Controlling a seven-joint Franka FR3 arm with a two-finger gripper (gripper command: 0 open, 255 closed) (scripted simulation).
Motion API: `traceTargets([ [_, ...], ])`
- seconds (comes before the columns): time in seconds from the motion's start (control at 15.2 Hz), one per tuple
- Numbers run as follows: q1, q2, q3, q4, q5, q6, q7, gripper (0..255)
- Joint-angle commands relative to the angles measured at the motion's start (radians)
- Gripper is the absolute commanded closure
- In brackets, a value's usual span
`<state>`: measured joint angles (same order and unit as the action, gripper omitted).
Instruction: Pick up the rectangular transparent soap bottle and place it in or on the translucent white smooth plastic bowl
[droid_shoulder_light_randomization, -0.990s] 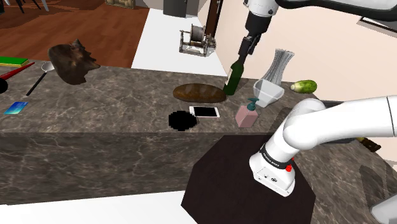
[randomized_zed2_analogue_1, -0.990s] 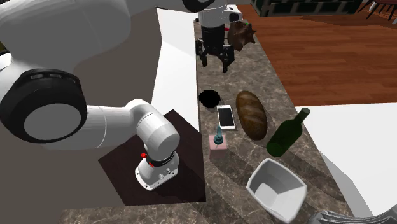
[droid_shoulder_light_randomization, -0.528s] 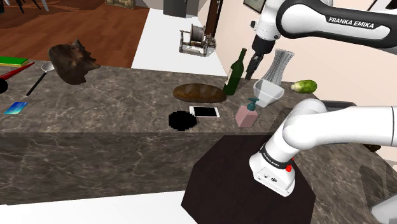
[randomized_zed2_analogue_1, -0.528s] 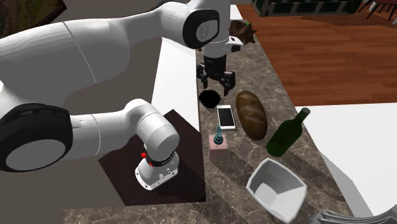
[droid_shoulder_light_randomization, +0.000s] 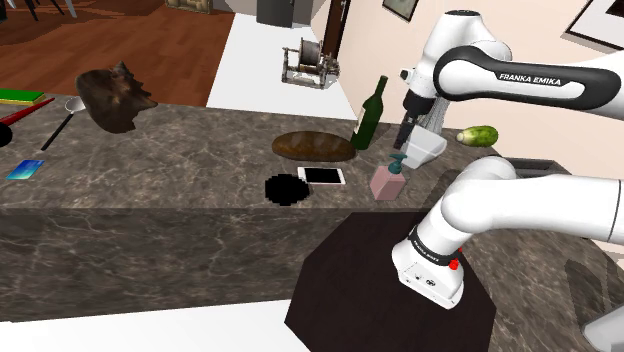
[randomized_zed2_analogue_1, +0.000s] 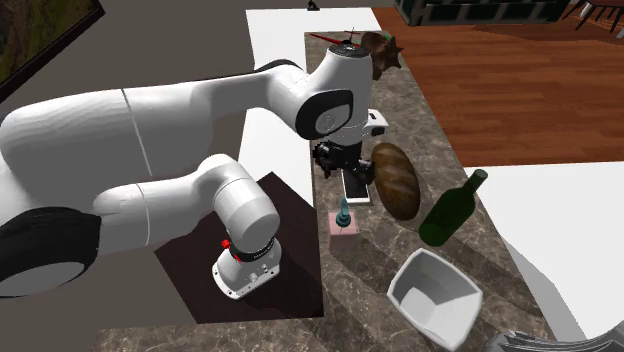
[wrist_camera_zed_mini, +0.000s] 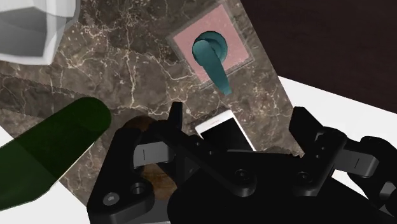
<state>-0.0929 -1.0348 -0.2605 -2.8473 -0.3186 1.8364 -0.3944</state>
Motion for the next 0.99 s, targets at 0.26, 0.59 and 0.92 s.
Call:
traceTargets([
  [0.26, -0.093, -0.015, -0.149, -0.121, -0.126, 0.112, -0.130, 0],
  [0.59, -0.111, 0.027, -0.183, -0.170, -0.165, 0.201, -0.127, 0],
  [0.92, -0.120, 0.056, -0.201, -0.193, -0.187, 0.252, -0.124, 0],
])
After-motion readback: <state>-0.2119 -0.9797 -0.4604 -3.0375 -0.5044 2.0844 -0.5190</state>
